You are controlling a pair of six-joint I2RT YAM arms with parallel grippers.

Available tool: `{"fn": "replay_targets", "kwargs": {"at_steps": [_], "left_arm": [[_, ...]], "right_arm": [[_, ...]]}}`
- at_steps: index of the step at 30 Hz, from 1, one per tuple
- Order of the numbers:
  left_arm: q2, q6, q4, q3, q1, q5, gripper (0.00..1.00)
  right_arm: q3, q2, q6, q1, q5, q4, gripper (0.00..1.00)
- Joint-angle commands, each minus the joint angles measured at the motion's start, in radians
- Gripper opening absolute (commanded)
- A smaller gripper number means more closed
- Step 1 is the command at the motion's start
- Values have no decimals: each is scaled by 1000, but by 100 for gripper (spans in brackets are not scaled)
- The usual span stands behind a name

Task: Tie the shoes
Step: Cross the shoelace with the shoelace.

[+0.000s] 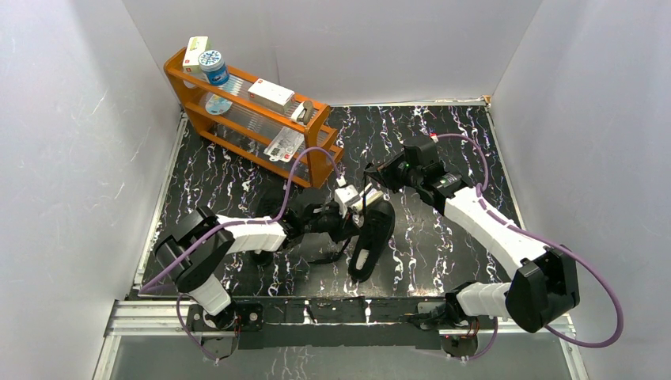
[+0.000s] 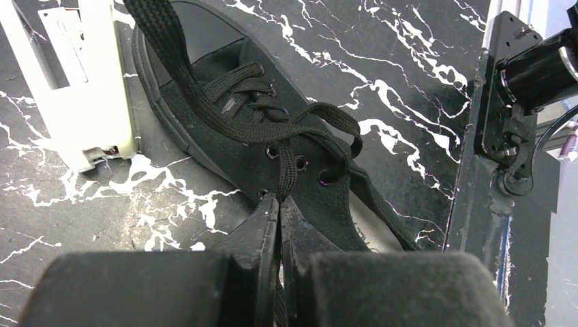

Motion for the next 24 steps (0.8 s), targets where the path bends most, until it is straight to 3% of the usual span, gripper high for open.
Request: {"fn": "replay_targets", "kwargs": {"at_steps": [1,9,15,24], "left_arm": [[1,-4,49,24,20,55,0],[80,-115,103,89,39,190,7],[119,-251,276,48,89,343,10],[141,-295,345,41,95,431,29]], "right_arm": [[48,-17,-24,-6,10,1,0],[82,-17,24,-6,-74,20,0],[70,-45,46,-6,-55,17,0],[70,-52,42,-6,-27,11,0]]}}
